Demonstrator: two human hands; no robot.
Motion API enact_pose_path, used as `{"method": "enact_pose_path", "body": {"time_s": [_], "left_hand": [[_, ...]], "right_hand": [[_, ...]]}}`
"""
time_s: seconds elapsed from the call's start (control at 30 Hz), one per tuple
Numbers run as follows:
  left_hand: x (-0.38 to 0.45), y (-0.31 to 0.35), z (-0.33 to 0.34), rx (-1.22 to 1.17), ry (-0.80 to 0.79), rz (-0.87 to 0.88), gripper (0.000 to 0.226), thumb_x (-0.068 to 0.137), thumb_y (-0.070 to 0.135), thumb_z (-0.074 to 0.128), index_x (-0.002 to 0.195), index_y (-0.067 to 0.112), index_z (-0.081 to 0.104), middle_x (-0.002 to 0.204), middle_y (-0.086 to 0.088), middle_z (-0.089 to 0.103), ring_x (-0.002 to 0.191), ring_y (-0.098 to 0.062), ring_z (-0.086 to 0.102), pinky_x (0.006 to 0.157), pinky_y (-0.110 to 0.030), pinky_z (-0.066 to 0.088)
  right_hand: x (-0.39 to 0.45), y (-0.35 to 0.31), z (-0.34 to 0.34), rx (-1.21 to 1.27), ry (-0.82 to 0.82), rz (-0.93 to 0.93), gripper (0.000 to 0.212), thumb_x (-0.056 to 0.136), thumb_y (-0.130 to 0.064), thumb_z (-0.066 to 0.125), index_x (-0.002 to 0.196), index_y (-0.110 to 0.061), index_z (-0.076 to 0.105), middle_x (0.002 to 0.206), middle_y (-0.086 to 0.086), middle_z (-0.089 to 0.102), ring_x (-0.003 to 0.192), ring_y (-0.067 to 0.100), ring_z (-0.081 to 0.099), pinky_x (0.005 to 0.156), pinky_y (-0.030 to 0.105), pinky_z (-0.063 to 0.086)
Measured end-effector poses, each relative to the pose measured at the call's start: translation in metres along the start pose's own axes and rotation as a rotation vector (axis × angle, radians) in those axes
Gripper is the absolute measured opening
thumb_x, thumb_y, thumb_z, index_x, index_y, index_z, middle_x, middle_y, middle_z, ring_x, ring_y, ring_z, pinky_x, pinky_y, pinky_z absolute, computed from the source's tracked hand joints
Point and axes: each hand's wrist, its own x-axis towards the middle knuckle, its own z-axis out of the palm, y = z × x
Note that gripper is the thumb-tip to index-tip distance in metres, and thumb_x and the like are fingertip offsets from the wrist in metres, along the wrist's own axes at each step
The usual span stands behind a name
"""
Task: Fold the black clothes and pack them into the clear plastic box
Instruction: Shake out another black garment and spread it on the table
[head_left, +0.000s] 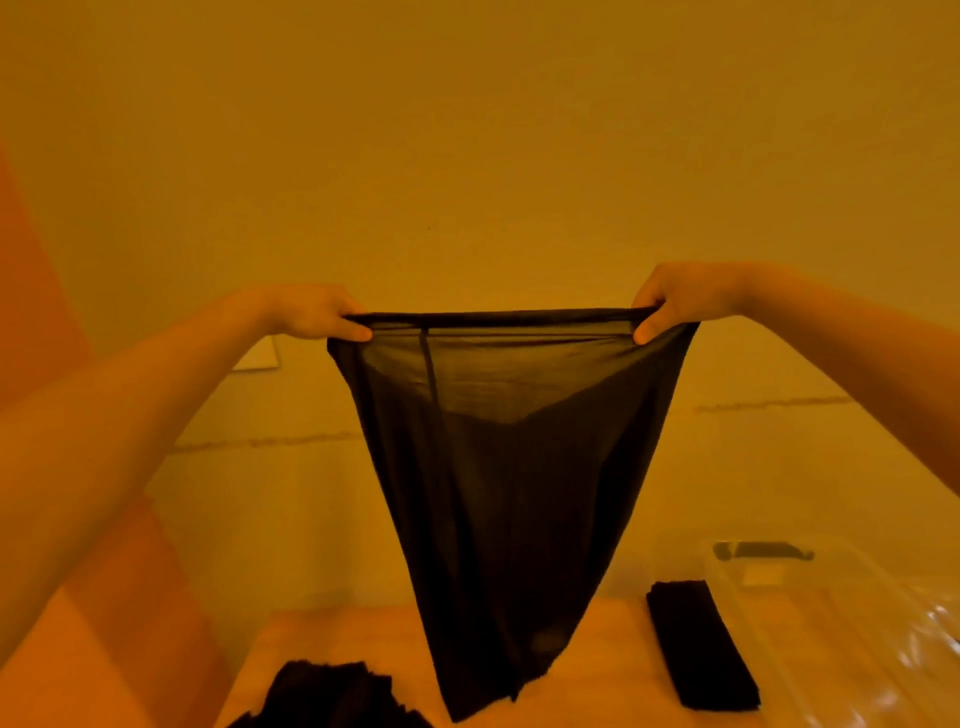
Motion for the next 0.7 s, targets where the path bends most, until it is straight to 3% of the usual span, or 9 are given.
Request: {"method": "enact_pose_path", "body": {"time_s": [0.1,0.2,0.23,0.3,0.37,0.43,0.5,0.6,0.7], "left_hand": [[-0.004,0.01,0.004,0.027,-0.038,-0.004,0.012,0.09,0.015,0.057,0.101,0.017,0.062,0.087,0.005,0.06,0.087,-0.012,0.054,0.067,-0.008,0.041],[-0.002,0.054,0.032,-0.384,-0.167,0.155,0.057,0.082,0.016,0.064,0.132,0.025,0.04,0.117,0.014,0.052,0.11,0.001,0.048,0.078,-0.002,0.043],[0.002,0.072,0.045,-0.531,-0.158,0.214,0.061,0.084,0.012,0.061,0.137,0.024,0.035,0.122,0.015,0.049,0.113,0.003,0.046,0.08,-0.003,0.043],[0.013,0.099,0.07,-0.699,-0.058,0.276,0.043,0.088,0.004,0.056,0.129,0.017,0.047,0.114,0.011,0.058,0.102,0.005,0.054,0.08,-0.006,0.045],[0.023,0.108,0.087,-0.795,0.059,0.282,0.015,0.089,0.002,0.054,0.098,0.011,0.062,0.086,0.012,0.068,0.079,0.005,0.061,0.077,-0.011,0.047],[0.025,0.101,0.094,-0.901,0.095,0.262,0.017,0.092,0.003,0.05,0.08,0.01,0.061,0.066,0.012,0.067,0.066,0.002,0.062,0.071,-0.016,0.05],[0.023,0.092,0.092,-1.008,0.127,0.226,0.023,0.094,0.004,0.045,0.077,0.009,0.059,0.06,0.01,0.066,0.06,0.0,0.062,0.063,-0.016,0.052],[0.022,0.081,0.084,-1.132,0.174,0.186,0.026,0.097,0.007,0.038,0.079,0.009,0.057,0.057,0.009,0.066,0.055,0.001,0.062,0.056,-0.014,0.051],[0.021,0.066,0.072,-1.21,0.206,0.126,0.027,0.099,0.013,0.036,0.082,0.011,0.058,0.059,0.008,0.068,0.054,0.001,0.062,0.054,-0.013,0.048]], "right_hand": [[0.005,-0.007,0.003,0.221,0.045,-0.057,0.016,0.086,-0.017,0.062,0.072,-0.014,0.067,0.058,-0.008,0.065,0.055,0.002,0.059,0.057,0.018,0.045],[0.015,-0.036,0.017,0.455,0.024,-0.178,0.018,0.09,-0.011,0.054,0.077,-0.016,0.064,0.059,-0.014,0.066,0.058,-0.006,0.059,0.058,0.011,0.046],[0.021,-0.047,0.022,0.475,-0.004,-0.209,0.018,0.091,-0.009,0.052,0.078,-0.016,0.063,0.06,-0.015,0.066,0.06,-0.007,0.059,0.06,0.009,0.046],[0.031,-0.064,0.033,0.474,-0.059,-0.251,0.02,0.092,-0.008,0.052,0.076,-0.013,0.062,0.059,-0.014,0.063,0.059,-0.006,0.057,0.06,0.009,0.044],[0.038,-0.068,0.038,0.515,-0.1,-0.262,0.02,0.092,-0.009,0.052,0.073,-0.011,0.06,0.055,-0.014,0.061,0.056,-0.006,0.055,0.058,0.01,0.043],[0.04,-0.064,0.042,0.613,-0.148,-0.246,0.017,0.088,-0.017,0.058,0.073,-0.01,0.061,0.058,-0.012,0.063,0.058,-0.002,0.057,0.061,0.014,0.044],[0.039,-0.055,0.048,0.765,-0.223,-0.243,0.02,0.076,-0.03,0.073,0.07,-0.012,0.067,0.063,-0.008,0.067,0.061,0.002,0.061,0.061,0.016,0.048],[0.036,-0.041,0.058,0.921,-0.377,-0.223,0.044,0.044,-0.051,0.087,0.065,-0.014,0.073,0.067,-0.002,0.07,0.06,0.005,0.066,0.055,0.017,0.051],[0.028,-0.03,0.06,0.945,-0.445,-0.134,0.058,0.024,-0.048,0.093,0.063,-0.011,0.073,0.065,0.002,0.07,0.056,0.009,0.066,0.051,0.02,0.053]]}}
